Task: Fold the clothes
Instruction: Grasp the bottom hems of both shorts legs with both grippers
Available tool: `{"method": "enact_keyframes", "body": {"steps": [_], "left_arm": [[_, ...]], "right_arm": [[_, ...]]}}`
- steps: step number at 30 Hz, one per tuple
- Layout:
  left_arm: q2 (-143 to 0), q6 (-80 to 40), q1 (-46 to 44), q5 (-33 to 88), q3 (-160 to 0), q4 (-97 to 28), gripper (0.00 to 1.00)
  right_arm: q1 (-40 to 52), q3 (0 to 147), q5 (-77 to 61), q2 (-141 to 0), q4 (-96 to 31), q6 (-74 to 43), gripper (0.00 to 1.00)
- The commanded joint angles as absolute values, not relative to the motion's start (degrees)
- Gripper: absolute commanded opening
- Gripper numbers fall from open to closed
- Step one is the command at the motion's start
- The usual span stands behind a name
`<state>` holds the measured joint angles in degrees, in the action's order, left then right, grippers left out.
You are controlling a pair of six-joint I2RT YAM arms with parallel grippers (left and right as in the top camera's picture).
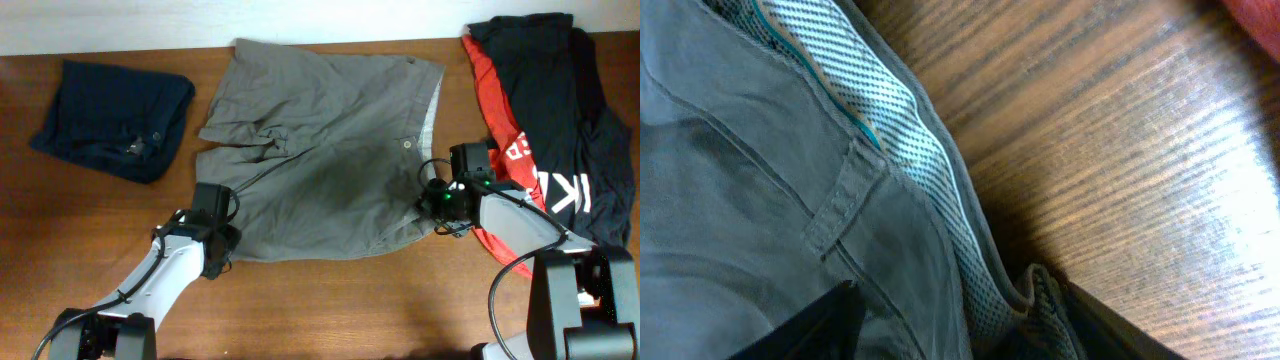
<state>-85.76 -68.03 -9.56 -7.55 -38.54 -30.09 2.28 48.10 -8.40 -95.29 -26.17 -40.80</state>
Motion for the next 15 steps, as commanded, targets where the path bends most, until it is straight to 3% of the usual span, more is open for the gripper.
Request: {"method": "enact_keyframes", "body": {"steps": [1,5,7,11,12,15], "left_arm": [[-87.55,-70.08,-9.34,-9.85,-35.88,-27.49,0.41],[-87.55,-70.08,-9.37,-10.17,-35.88,-26.89,0.26],[-87.55,-70.08,-9.37,-10.15,-35.88,-26.74,0.22],[-87.55,-70.02,-9.37,-10.13,-35.88,-26.76,0.02],[-87.55,-70.00,-9.37,-10.13,-35.86,-26.76,0.02],[-87.53,-69.80,-9.19,-10.85,-35.90,-25.98,0.02]], "right_arm": [[2.28,45.47,-8.34,-100.99,-26.63,-42.33,0.59],[2.28,45.50,-9.34,-100.99,-27.22,-42.33,0.33],[2.28,45.47,-10.61,-100.99,-27.27,-42.33,0.30],[2.24,45.60,-11.33,-100.99,-27.09,-42.33,0.20],[2.24,45.67,-10.87,-100.99,-26.79,-42.35,0.08],[2.17,46.11,-9.19,-100.88,-26.76,-42.33,0.04]]}}
